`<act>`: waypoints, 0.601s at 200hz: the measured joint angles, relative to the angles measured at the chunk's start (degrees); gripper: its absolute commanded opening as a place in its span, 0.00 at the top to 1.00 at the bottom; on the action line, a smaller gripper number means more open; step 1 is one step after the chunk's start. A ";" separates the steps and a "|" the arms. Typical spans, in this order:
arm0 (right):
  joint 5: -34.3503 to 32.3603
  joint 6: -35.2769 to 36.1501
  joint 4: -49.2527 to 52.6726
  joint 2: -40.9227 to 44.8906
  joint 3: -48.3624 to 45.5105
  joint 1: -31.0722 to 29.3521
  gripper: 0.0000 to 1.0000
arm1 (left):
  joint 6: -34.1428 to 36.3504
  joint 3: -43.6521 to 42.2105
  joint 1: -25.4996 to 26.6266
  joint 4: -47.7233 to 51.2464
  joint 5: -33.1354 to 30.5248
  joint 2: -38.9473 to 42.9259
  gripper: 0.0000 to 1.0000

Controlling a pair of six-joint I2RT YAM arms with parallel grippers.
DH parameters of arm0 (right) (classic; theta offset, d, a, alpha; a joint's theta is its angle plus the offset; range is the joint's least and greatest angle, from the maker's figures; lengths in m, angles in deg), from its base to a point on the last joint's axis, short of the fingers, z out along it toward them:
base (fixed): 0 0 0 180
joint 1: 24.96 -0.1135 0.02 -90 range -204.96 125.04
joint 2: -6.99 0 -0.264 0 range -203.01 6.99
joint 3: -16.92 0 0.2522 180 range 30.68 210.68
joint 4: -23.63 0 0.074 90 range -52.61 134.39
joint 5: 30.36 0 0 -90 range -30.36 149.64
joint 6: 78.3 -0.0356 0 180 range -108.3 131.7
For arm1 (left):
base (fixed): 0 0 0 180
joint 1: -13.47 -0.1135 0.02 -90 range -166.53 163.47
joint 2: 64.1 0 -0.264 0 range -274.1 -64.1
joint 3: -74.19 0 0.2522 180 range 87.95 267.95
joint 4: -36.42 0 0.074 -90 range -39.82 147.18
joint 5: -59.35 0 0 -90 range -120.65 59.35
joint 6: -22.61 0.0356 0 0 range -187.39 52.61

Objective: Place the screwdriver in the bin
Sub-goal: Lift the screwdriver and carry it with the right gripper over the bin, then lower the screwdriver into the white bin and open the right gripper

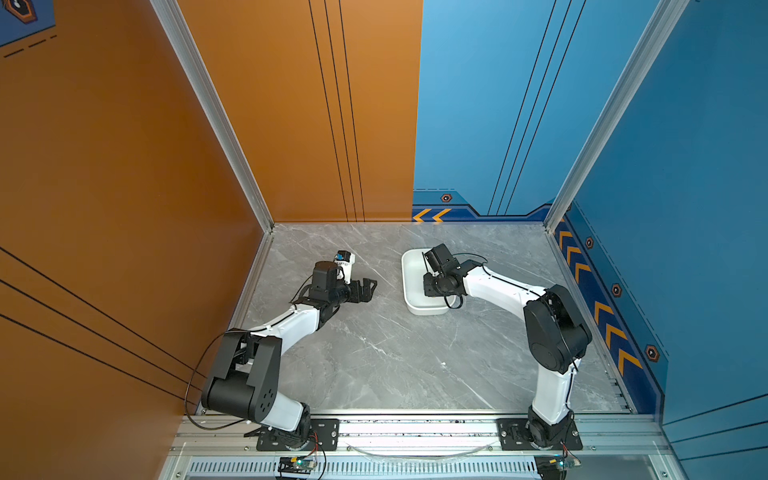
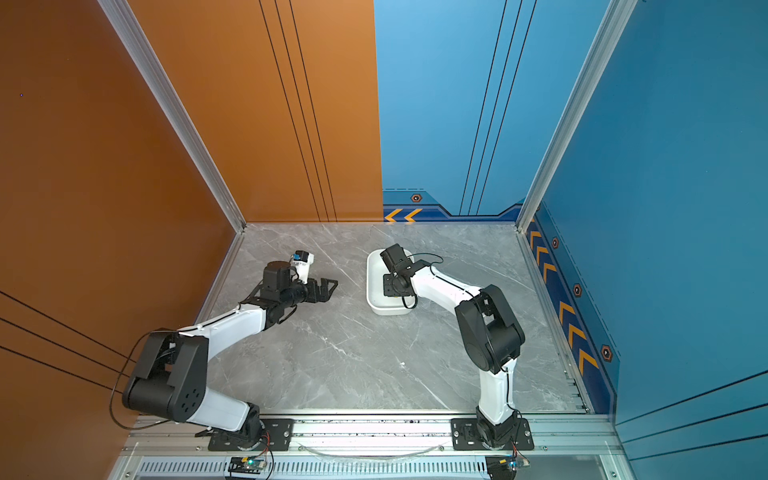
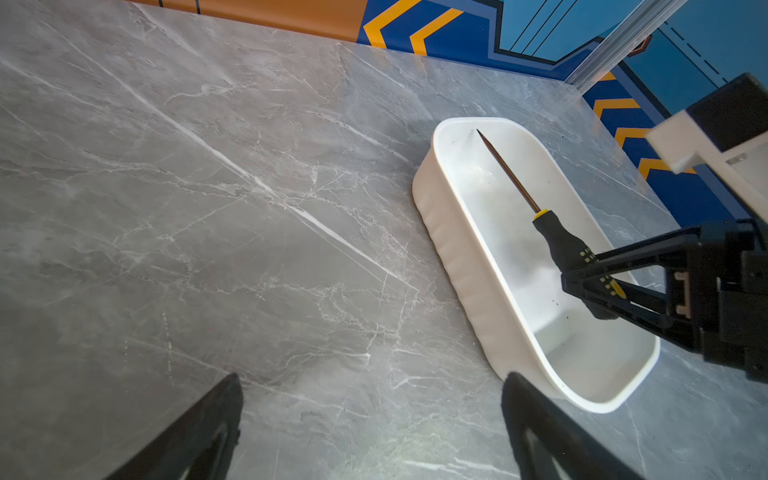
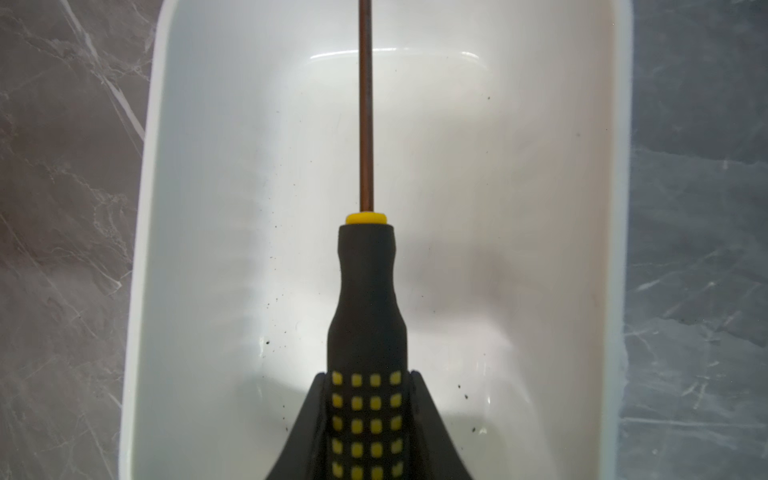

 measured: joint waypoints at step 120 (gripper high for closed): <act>-3.91 -4.28 0.28 -5.09 0.61 -1.73 1.00 | 0.68 -0.22 -0.11 0.87 -0.02 0.48 0.02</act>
